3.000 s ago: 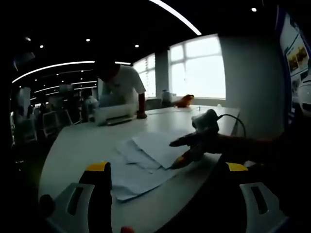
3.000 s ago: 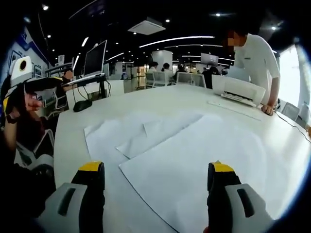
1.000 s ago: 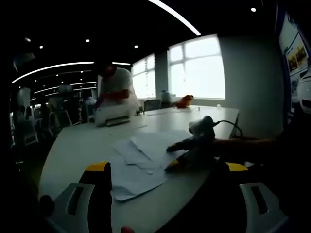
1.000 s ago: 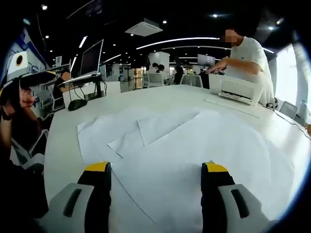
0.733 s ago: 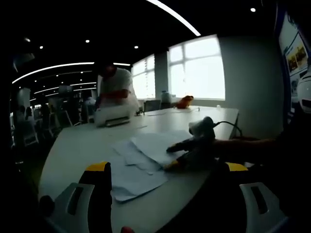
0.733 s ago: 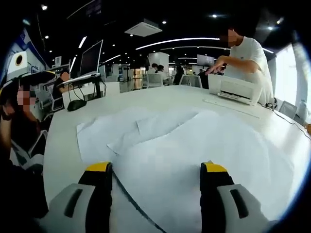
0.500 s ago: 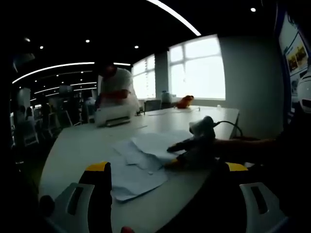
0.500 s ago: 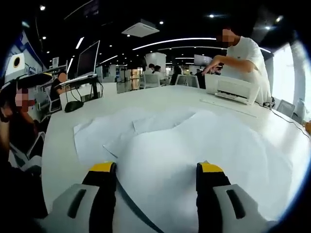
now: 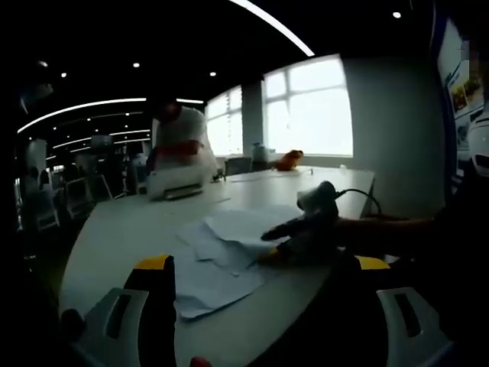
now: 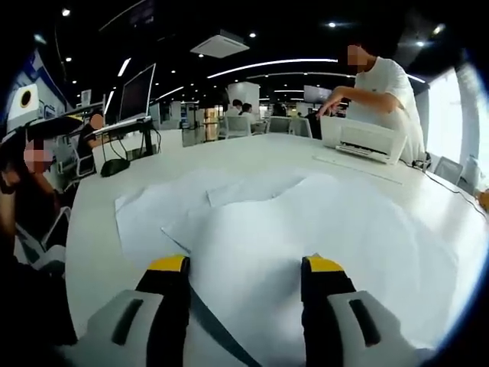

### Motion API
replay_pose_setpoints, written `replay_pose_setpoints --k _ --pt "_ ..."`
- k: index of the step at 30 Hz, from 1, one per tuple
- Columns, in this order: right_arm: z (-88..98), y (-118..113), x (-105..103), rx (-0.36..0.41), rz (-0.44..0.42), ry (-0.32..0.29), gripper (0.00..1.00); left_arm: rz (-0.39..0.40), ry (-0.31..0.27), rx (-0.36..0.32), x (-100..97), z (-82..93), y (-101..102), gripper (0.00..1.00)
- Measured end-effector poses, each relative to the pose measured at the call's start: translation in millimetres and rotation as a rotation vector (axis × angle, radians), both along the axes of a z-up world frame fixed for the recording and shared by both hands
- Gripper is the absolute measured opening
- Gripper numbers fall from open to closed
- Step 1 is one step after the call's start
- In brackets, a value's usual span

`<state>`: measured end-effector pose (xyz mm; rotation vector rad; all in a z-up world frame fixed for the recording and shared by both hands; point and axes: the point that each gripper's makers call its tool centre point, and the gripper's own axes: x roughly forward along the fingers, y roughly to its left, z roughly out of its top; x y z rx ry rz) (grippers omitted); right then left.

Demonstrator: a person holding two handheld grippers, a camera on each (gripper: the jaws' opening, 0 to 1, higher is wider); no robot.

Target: Organize the stack of printing papers by aligning and flattening the scattered papers on the table

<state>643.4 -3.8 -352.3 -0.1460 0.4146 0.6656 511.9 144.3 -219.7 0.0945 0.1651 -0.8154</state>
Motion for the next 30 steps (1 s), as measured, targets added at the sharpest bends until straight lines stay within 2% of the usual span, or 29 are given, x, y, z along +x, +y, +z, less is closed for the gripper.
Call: replay_pose_setpoints --k 11,24,27,30 --pt "2.0 -9 0 -0.024 -0.006 -0.019 0.34 -0.005 0.008 0.021 1.7 -1.9 -6 0.97" --pt "2.4 -14 0 -0.031 -0.016 -0.025 0.3 -0.012 -0.011 0.0 -3.2 5.1 -7 0.97" --pt "2.8 -15 0 -0.037 -0.017 -0.045 0.29 -0.026 0.017 0.007 -2.9 -0.3 -9 0.97" --pt "3.2 -15 0 -0.045 -0.018 -0.046 0.28 -0.028 0.012 -0.002 -1.0 0.9 -11 0.97"
